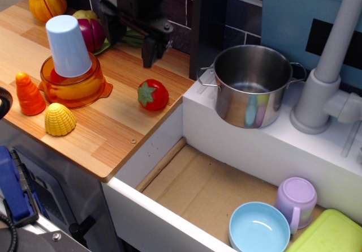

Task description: Put strawberry in pot

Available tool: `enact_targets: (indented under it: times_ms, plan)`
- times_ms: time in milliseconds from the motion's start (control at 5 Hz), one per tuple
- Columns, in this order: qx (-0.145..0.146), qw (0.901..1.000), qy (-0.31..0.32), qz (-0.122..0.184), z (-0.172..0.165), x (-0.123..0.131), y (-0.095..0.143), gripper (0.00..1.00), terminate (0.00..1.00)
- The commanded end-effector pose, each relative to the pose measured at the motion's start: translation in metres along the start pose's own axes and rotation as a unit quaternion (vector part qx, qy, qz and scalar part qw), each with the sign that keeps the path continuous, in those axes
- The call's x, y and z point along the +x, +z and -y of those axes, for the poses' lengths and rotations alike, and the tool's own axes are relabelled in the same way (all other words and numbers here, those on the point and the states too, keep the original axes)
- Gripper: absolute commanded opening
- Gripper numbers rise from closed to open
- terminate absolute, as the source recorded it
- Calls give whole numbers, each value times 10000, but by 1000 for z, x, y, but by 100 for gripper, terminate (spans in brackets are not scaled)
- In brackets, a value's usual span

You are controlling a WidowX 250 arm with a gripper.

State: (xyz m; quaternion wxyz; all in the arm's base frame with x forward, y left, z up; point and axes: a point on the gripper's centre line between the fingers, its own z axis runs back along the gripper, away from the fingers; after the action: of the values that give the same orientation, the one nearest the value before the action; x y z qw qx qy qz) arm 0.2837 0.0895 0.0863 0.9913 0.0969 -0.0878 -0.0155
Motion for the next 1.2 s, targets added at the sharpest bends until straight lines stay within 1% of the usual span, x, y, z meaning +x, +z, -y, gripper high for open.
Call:
enact_targets:
  times_ms: [0, 400, 600, 800, 1000]
  plan:
    - [105, 9997, 102, 215, 2, 6, -6, 100, 0]
    - [-108, 9989, 281, 371, 11, 8, -27, 100, 0]
    - [-168, 9984, 335, 422, 18, 11, -33, 100, 0]
    - [-398, 9973, 375, 489, 23, 10, -43, 100, 0]
    - [-573, 9962, 433, 488, 27, 8, -48, 100, 0]
